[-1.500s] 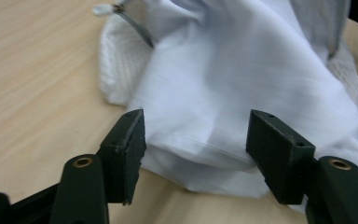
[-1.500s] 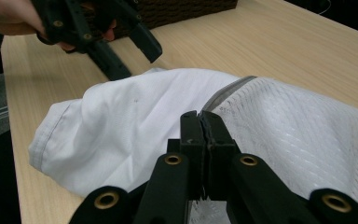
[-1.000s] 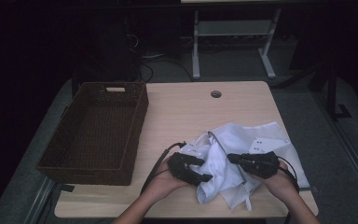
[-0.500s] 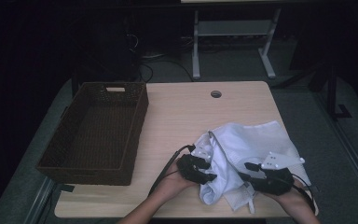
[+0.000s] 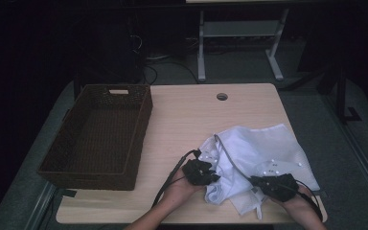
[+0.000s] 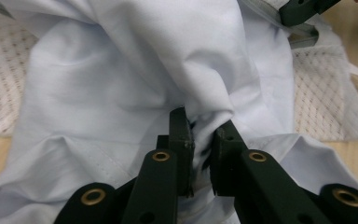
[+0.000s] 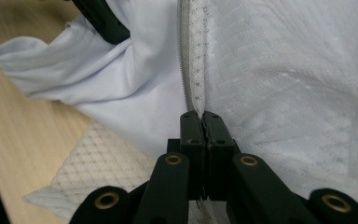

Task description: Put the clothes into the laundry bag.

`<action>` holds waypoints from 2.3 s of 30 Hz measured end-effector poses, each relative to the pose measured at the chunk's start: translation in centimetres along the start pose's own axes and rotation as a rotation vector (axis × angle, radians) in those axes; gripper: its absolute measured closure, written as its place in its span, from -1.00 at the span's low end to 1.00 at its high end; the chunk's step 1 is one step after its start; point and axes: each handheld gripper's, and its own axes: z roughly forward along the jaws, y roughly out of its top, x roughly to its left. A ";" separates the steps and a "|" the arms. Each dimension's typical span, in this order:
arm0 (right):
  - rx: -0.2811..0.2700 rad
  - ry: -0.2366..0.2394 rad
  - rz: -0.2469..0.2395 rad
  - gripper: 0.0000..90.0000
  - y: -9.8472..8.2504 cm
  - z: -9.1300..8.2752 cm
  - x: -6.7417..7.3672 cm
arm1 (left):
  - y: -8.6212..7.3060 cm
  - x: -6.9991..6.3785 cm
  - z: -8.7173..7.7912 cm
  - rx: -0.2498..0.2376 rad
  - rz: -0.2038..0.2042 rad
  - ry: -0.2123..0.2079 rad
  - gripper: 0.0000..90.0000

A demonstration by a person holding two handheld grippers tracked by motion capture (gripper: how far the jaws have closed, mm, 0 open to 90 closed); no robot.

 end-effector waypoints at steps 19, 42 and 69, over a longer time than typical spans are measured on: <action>-0.184 0.068 -0.046 0.95 8.2 2.8 0.4 | 0.3 1.9 -4.6 -0.218 -0.135 0.202 0.88; -0.169 0.047 0.005 0.88 6.7 1.8 -1.5 | 1.6 -0.9 -4.5 -0.124 0.000 0.021 -0.05; 0.053 -0.043 0.009 0.54 0.8 1.4 -0.7 | 0.0 0.2 1.2 0.073 0.043 0.107 0.85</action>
